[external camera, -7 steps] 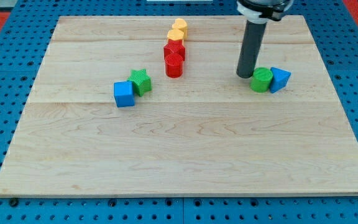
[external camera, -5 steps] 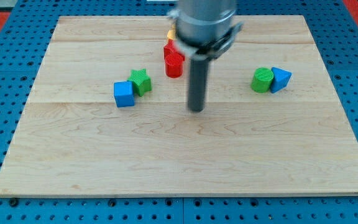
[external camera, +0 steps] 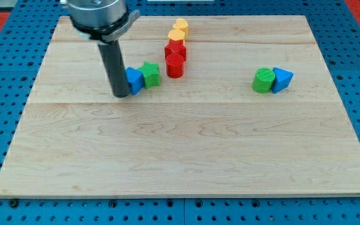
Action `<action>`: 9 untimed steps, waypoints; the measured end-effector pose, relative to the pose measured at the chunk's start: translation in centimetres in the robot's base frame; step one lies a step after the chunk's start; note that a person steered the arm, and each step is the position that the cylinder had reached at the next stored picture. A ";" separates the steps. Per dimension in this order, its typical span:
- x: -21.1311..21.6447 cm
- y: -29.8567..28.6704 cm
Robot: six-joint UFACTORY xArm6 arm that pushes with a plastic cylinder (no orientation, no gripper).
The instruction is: Slide blue cube to the center
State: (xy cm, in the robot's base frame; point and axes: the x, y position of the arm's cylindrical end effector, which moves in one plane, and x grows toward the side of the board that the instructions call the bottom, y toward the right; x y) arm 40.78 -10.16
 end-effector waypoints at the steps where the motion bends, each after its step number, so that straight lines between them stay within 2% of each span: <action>1: -2.4 0.8; 4: -8.9 0.8; 6: -18.2 2.0; 7: -20.7 3.8; 8: -14.3 5.6; 9: -7.7 3.5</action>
